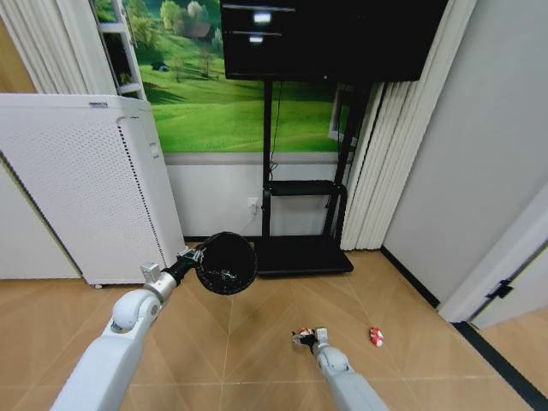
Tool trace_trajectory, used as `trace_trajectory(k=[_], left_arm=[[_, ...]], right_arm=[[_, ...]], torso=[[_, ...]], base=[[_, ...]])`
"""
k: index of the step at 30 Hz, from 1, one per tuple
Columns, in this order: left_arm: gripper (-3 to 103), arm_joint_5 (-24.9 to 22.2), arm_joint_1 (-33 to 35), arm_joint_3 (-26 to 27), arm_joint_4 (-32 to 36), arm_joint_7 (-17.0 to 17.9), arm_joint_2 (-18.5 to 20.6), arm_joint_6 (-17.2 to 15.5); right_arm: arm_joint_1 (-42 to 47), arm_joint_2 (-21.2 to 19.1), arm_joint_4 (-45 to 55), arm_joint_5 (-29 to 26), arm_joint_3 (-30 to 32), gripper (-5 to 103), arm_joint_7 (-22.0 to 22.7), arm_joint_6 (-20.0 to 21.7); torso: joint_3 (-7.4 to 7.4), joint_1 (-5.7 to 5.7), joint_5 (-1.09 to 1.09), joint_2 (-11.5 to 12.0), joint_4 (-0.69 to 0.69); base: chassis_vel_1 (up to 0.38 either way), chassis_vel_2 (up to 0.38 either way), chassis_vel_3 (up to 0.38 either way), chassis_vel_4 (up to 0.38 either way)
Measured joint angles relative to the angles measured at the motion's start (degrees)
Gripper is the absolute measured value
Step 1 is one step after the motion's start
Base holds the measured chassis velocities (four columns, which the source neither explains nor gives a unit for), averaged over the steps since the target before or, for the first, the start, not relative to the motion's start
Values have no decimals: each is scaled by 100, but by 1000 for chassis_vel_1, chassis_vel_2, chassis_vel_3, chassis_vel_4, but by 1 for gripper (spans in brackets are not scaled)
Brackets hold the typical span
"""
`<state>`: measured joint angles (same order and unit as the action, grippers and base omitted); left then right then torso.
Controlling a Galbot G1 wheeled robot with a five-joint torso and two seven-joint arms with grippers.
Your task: Pick up the trash bin and place the garbage on the floor into it.
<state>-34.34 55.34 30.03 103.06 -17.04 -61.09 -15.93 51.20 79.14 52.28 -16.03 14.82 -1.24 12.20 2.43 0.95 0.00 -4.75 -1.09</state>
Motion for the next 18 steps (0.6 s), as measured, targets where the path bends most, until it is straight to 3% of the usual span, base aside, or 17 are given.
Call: trace_trajectory(k=[16, 18], left_arm=[[7, -19, 109, 146, 105, -26, 34, 0], [7, -21, 120, 158, 112, -26, 35, -1]], right_arm=[[-377, 183, -865, 275, 109, 101, -12, -287], [-386, 181, -880, 290, 103, 96, -16, -298]], torso=[[0, 0, 0, 0, 1], [0, 0, 0, 0, 0]], base=[[0, 0, 0, 0], [0, 0, 0, 0]])
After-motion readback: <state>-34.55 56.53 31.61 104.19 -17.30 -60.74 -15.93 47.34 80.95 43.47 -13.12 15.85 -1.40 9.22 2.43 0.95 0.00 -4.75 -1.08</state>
